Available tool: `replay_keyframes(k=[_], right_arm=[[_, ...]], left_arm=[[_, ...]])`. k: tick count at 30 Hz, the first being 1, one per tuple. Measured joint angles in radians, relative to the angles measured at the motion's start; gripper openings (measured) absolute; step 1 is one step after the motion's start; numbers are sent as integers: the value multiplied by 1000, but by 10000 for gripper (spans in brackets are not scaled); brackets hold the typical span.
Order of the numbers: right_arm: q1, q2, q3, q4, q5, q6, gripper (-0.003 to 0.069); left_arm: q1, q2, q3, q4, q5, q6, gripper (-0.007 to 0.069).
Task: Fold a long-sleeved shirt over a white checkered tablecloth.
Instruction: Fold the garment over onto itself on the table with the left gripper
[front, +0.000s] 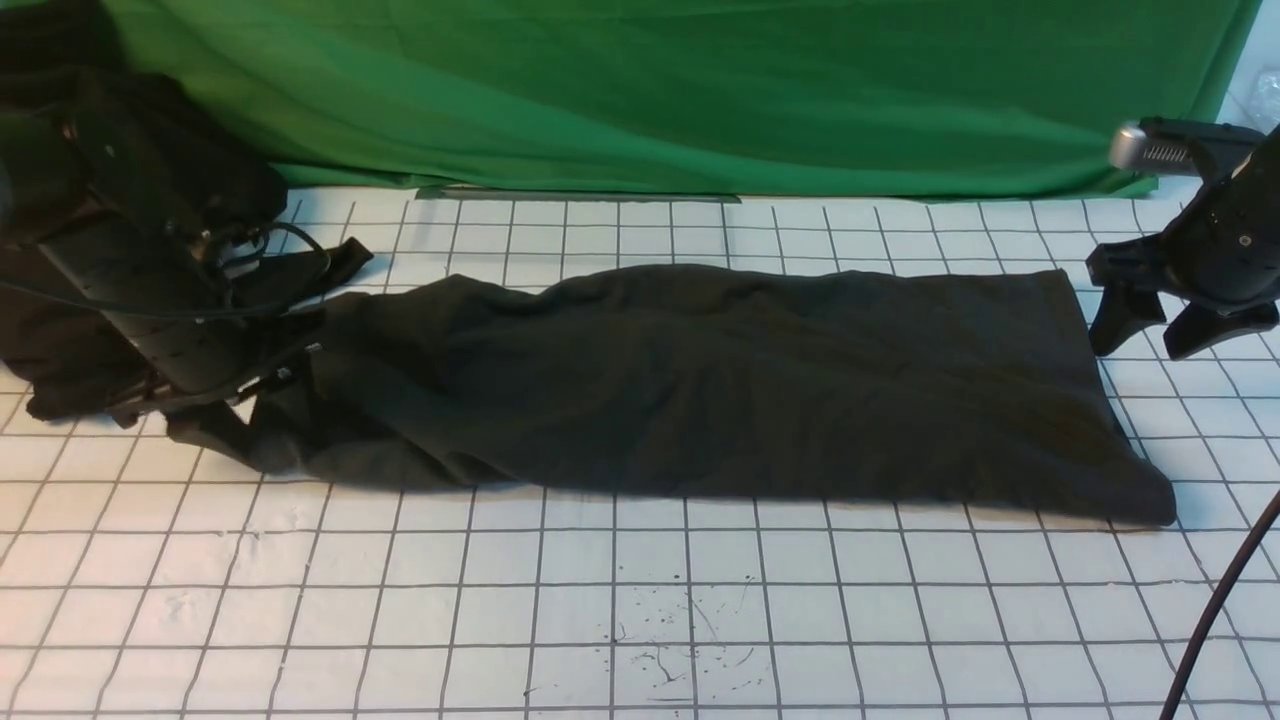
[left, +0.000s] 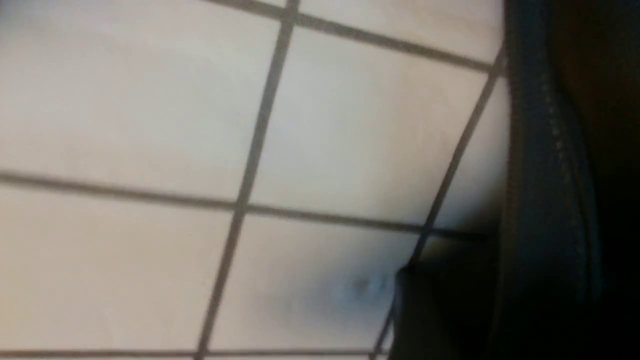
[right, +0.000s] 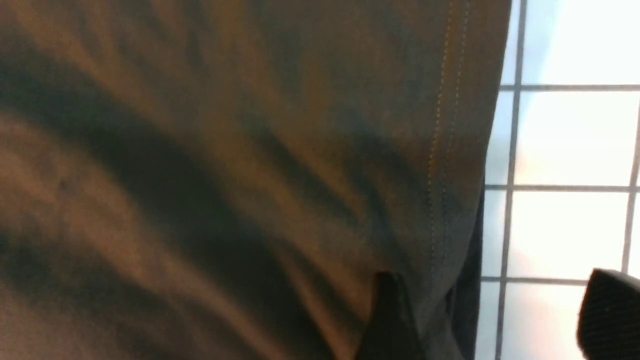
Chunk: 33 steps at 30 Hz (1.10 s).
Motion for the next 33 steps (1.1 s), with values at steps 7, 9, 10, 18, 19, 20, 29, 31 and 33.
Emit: replay_keyframes(k=[7,9,10,18,19,20,29,31,33], right_arm=[[-5,-8,0,-42,84,-1,205],[-18,-23,0,-47,118,-1,97],[-29,-37,1,-49,135,-1,55],[-114,-288,218,-61,117,0,-3],[-120,-304,237,-61,110,0,-4],[-134,-358,301,-61,86,0,-3],[-184,-524,492,-68,-28,0,-3],[-184,-532,497,-66,-42,0,-3],[-184,-532,498,-66,-45,0,-3]], left_arm=[[-3,-115,7,2,27,41,34],[-3,-200,7,38,54,41,34],[-3,-242,7,59,71,41,34],[-1,-459,7,124,160,42,34],[-1,-465,7,123,161,44,34],[-1,-478,7,116,165,55,34],[-52,-449,-148,28,180,104,34],[-127,-400,-280,17,198,107,34],[-206,-342,-398,9,202,107,34]])
